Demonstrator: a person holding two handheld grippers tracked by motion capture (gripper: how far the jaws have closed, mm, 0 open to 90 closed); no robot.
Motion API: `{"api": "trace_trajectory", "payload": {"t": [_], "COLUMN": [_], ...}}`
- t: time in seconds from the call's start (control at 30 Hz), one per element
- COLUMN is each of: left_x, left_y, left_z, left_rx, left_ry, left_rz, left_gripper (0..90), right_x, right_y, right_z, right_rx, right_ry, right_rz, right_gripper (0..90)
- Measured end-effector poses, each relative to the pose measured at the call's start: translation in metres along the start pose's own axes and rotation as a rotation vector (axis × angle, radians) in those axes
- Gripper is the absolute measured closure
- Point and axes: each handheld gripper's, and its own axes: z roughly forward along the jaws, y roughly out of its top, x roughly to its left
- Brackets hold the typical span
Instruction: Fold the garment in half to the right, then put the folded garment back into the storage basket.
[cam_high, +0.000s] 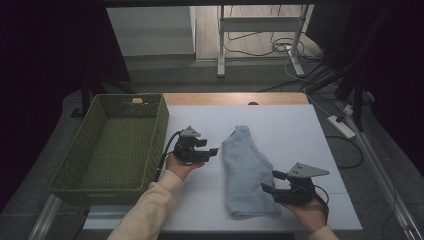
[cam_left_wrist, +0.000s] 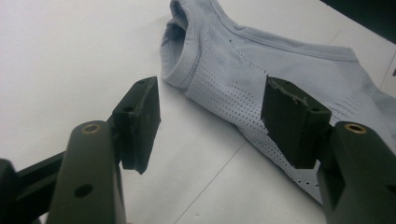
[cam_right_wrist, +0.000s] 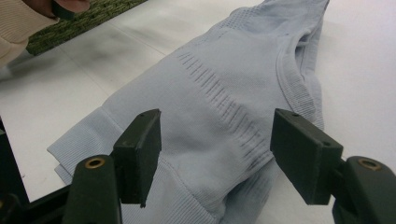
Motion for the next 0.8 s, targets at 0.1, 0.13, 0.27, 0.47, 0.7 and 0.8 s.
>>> {"api": "trace_trajectory", "payload": {"t": [0.1, 0.13, 0.27, 0.47, 0.7, 0.8], "left_x": [0.0, -0.001, 0.0, -0.001, -0.001, 0.0], "left_y": [0.001, 0.001, 0.002, 0.007, 0.009, 0.012], "left_z": [0.0, 0.001, 0.002, 0.009, 0.021, 0.027], "left_rx": [0.0, 0.001, 0.001, 0.003, 0.025, 0.028], "left_ry": [-0.002, -0.003, -0.007, -0.023, -0.008, -0.002], "left_rz": [0.002, 0.002, 0.0, -0.013, -0.009, -0.017], "left_gripper": [36.5, 36.1, 35.4, 33.4, 31.3, 30.2], "right_x": [0.0, 0.0, 0.0, -0.001, 0.0, -0.001], "right_y": [0.0, 0.0, 0.0, 0.001, 0.001, 0.001], "right_z": [-0.001, -0.001, -0.002, -0.002, -0.004, -0.004], "right_rx": [-0.003, -0.004, -0.005, -0.009, -0.017, -0.018], "right_ry": [0.0, -0.001, -0.003, -0.01, -0.01, -0.009], "right_rz": [-0.003, -0.005, -0.003, -0.002, -0.005, -0.007], "right_gripper": [33.7, 33.7, 33.7, 33.3, 33.2, 33.1]}}
